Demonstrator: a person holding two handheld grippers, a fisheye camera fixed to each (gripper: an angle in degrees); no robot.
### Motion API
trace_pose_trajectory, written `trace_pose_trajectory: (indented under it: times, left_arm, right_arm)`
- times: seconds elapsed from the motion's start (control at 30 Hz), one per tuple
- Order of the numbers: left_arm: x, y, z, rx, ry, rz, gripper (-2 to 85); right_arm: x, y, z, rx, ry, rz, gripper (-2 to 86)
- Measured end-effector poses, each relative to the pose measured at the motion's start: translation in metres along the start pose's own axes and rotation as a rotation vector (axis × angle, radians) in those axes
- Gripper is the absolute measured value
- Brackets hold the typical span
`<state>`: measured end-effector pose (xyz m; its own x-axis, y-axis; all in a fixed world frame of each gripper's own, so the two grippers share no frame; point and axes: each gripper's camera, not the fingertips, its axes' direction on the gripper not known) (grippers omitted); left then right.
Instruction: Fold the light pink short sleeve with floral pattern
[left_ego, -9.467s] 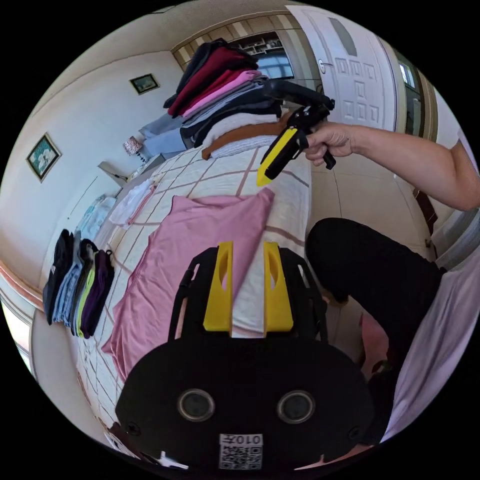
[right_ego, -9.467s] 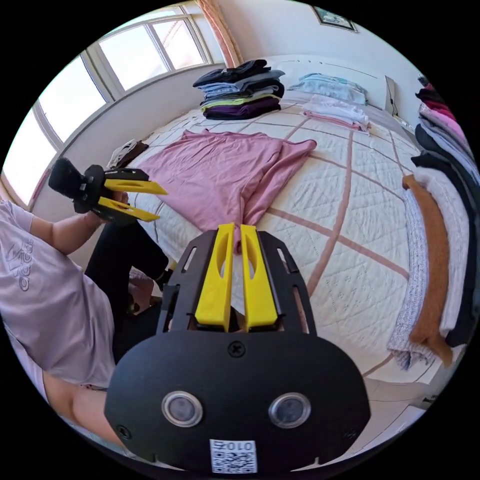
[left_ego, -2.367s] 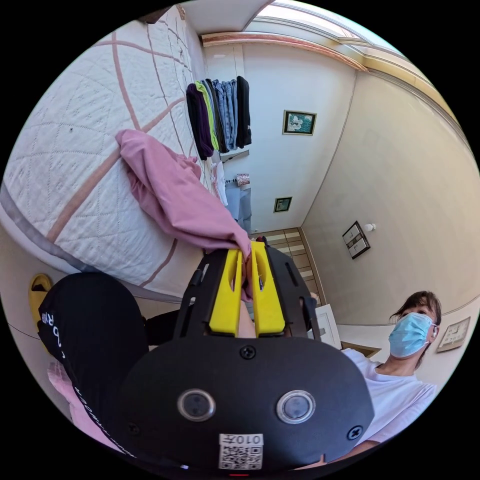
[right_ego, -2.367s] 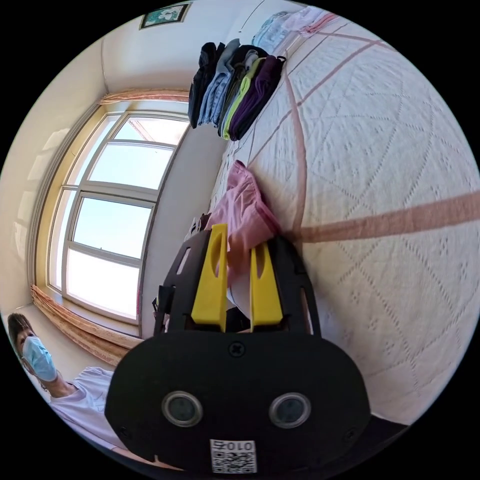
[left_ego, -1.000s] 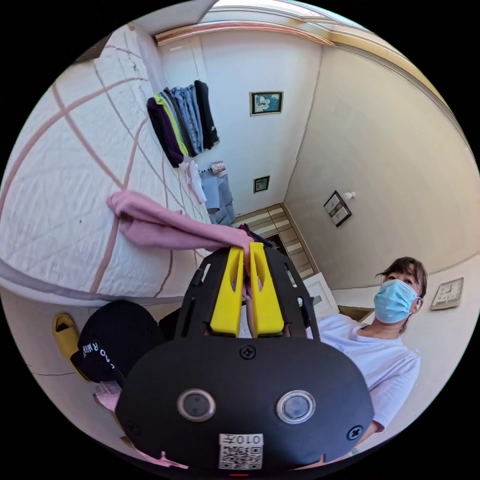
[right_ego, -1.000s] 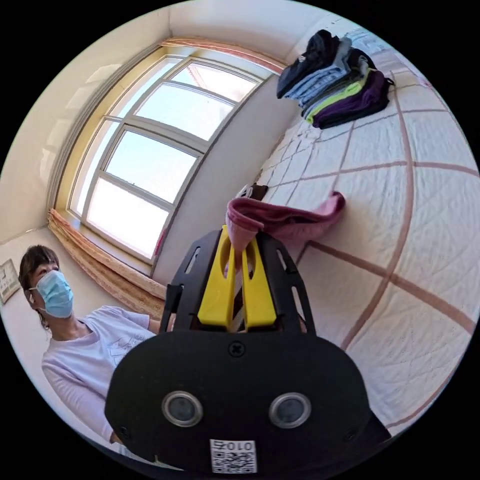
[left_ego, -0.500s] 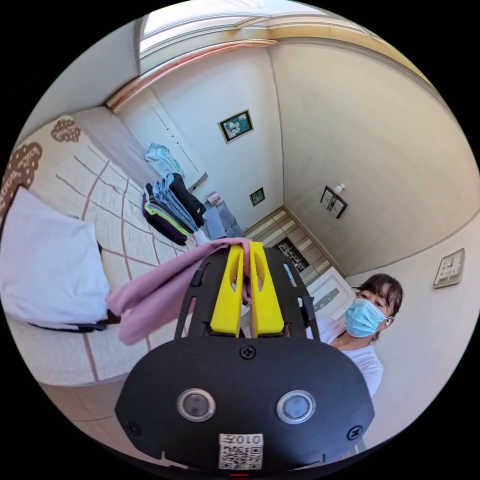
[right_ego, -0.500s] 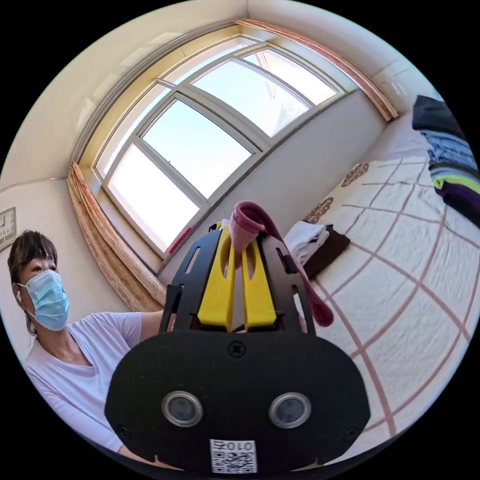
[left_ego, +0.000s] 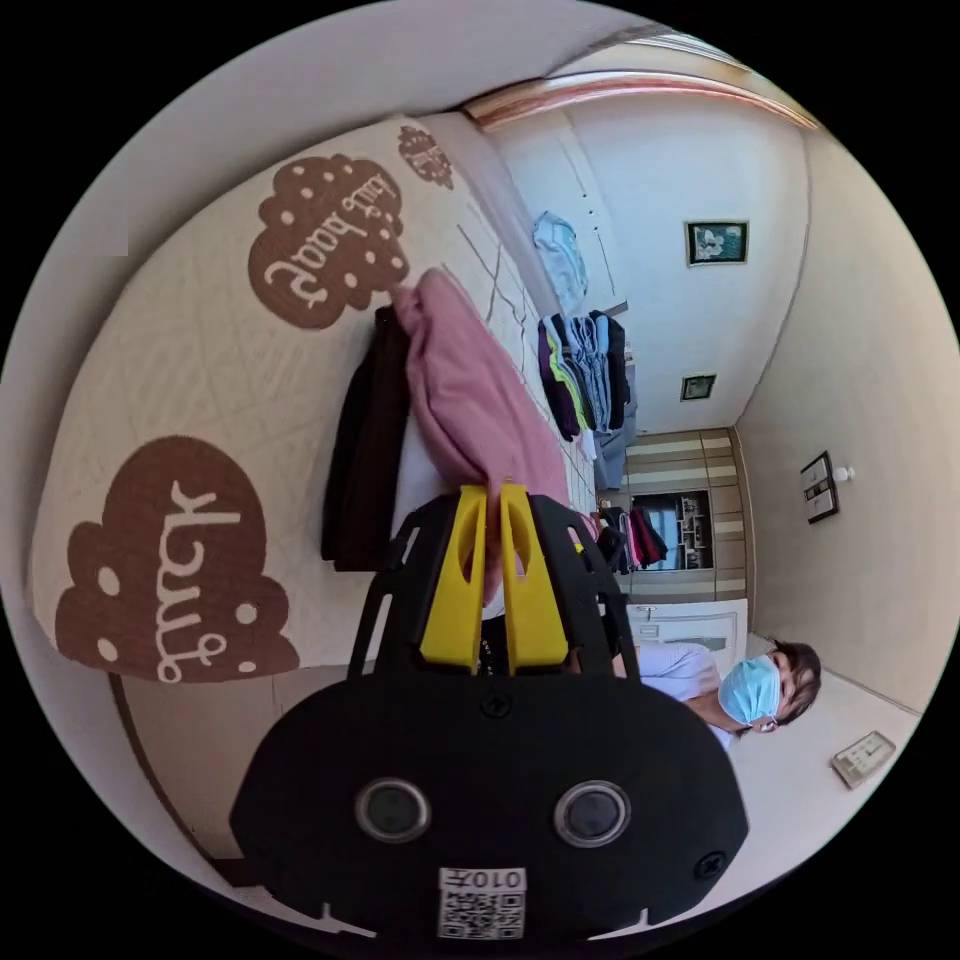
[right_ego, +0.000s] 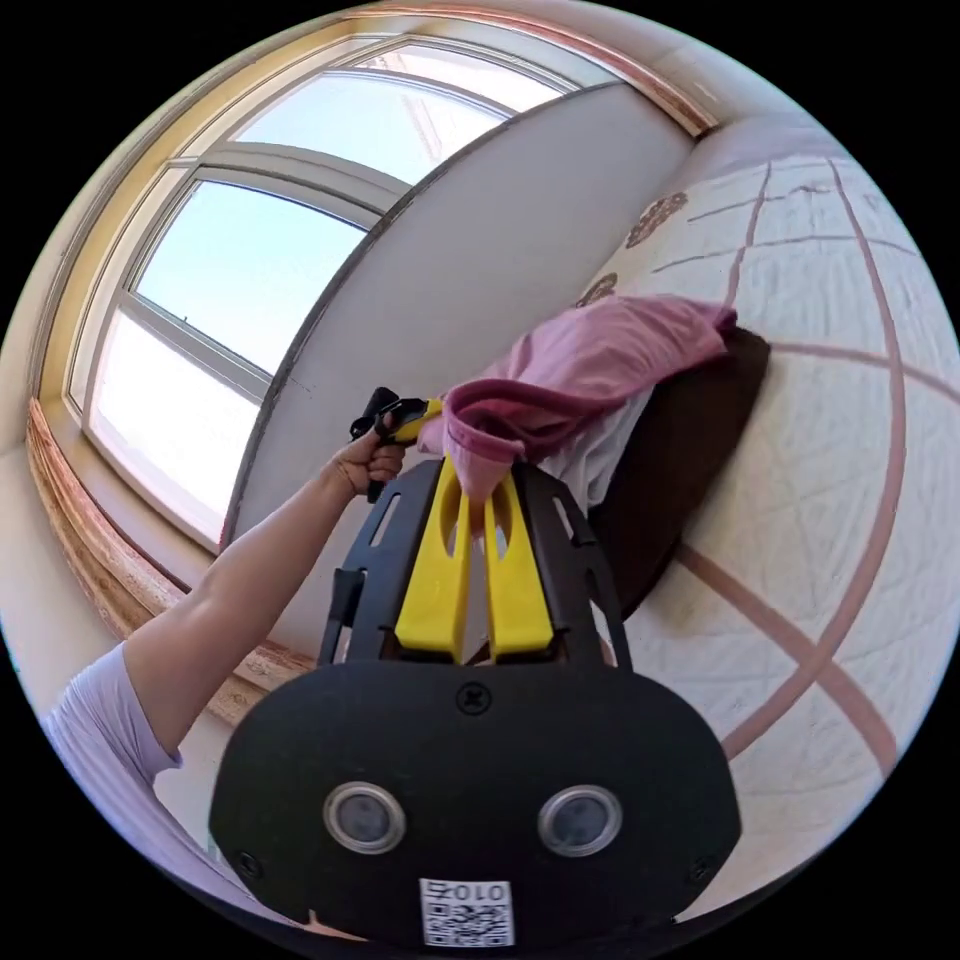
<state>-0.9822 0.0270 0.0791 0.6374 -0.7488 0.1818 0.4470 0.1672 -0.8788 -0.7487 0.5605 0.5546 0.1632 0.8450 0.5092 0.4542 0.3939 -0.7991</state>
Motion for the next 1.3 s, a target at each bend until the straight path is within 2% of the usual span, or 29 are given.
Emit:
trace_pose_trajectory:
  times: [0.13,0.23,0.4,0.7,0.77,0.87,0.93,1.03,1.13,1.2,1.3]
  left_arm:
    - [-0.02,-0.001,0.003,-0.014,0.085,0.066,5.8]
    - [-0.009,0.001,-0.002,-0.073,0.078,0.157,9.6]
    - [0.014,0.008,-0.007,-0.1,0.006,0.288,12.5]
    - [0.017,0.008,0.004,-0.278,-0.225,0.213,5.5]
    - [0.034,0.003,-0.012,-0.198,-0.268,0.248,3.4]
    - [0.056,-0.006,-0.042,-0.11,-0.198,0.308,1.9]
    - [0.057,-0.009,-0.059,-0.112,-0.214,0.28,1.4]
    - [0.037,-0.006,-0.076,-0.122,-0.228,0.179,0.9]
    - [0.007,0.001,-0.065,-0.147,-0.229,0.098,0.8]
    - [-0.004,0.006,-0.058,-0.124,-0.22,0.098,0.9]
    - [-0.011,0.015,-0.06,-0.06,-0.114,0.167,1.3]
  right_arm:
    - [0.0,-0.01,-0.003,-0.025,0.03,-0.043,4.0]
    - [-0.001,-0.029,-0.002,-0.048,-0.022,-0.039,4.1]
    - [-0.019,-0.044,0.005,-0.087,0.032,-0.092,5.0]
    - [-0.02,-0.062,0.001,-0.104,0.059,-0.083,4.3]
    - [-0.02,-0.075,0.002,-0.13,0.052,-0.076,4.2]
    - [-0.024,-0.09,-0.005,-0.098,0.018,-0.049,4.1]
    - [-0.022,-0.088,-0.009,-0.065,-0.013,-0.01,4.2]
    - [-0.008,-0.075,0.007,-0.118,-0.073,0.03,4.3]
    - [0.018,-0.057,0.015,-0.106,-0.141,0.115,4.3]
    - [0.031,-0.051,0.01,-0.086,-0.203,0.152,4.7]
    - [0.028,-0.058,0.002,-0.105,-0.217,0.078,5.6]
